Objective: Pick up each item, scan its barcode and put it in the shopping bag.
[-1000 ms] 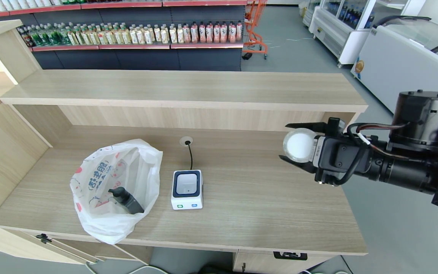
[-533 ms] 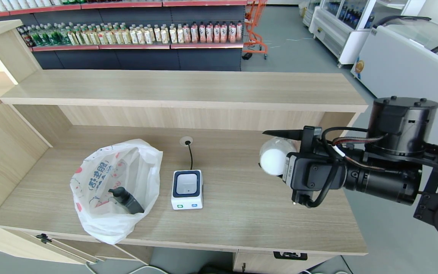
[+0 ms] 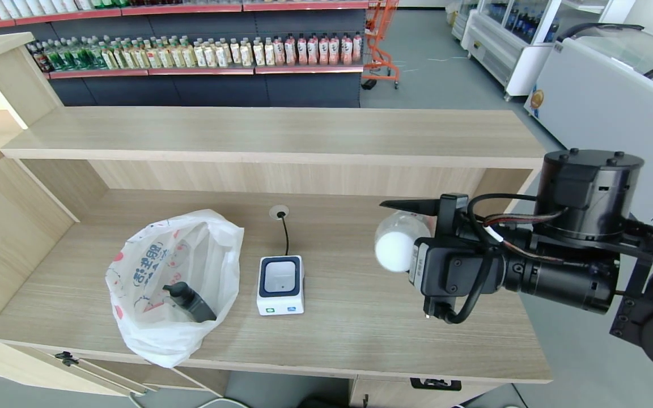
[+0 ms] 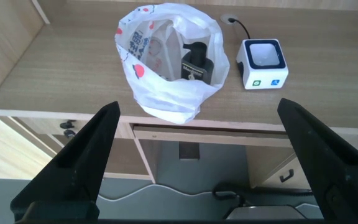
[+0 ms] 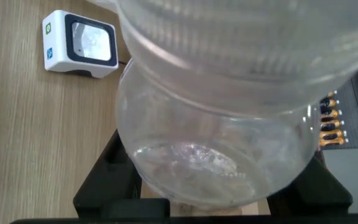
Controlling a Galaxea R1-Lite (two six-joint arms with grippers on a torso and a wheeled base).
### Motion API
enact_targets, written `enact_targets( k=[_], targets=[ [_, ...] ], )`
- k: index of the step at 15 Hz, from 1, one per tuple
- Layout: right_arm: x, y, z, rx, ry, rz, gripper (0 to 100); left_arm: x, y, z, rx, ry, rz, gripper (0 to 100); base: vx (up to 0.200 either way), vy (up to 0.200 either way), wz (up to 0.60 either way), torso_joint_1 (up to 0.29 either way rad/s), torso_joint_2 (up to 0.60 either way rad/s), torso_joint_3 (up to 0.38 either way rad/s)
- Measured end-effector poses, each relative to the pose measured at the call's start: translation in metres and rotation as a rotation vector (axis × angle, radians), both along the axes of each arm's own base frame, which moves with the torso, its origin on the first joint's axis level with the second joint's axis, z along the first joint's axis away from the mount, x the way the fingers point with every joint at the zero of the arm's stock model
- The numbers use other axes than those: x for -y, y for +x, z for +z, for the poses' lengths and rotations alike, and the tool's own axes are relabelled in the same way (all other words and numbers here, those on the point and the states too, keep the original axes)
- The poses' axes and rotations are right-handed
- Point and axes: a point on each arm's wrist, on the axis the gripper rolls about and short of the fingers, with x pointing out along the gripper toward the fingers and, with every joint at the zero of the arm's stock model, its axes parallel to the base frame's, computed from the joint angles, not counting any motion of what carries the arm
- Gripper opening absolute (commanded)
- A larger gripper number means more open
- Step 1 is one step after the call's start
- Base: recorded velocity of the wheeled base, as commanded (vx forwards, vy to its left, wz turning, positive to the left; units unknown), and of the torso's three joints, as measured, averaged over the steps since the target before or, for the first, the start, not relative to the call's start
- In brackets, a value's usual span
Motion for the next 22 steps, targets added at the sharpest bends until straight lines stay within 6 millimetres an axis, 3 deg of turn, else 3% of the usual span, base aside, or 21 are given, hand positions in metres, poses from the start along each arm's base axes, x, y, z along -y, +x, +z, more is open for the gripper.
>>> enact_targets(
  k=[10,15,19,22],
  targets=[
    [-0.004,0.022,-0.016,0.005,0.009,0.001,0,0.000,0.000,0.000,0.000,0.001,0.000,100,0.000,0.200,0.00,0.001,0.01,0.002],
    [0.009,0.041,-0.046,-0.002,0.007,-0.007,0,0.000,0.000,0.000,0.000,0.002,0.000,100,0.000,0.200,0.00,0.000,0.00,0.001],
    [0.027,0.054,-0.075,-0.035,-0.003,-0.025,0,0.000,0.000,0.000,-0.001,0.004,0.000,100,0.000,0.000,0.00,0.000,0.00,0.000],
    [0.033,0.061,-0.087,-0.055,-0.009,-0.030,0,0.000,0.000,0.000,0.000,0.004,0.000,100,0.000,0.000,0.00,0.000,0.00,0.000]
  ],
)
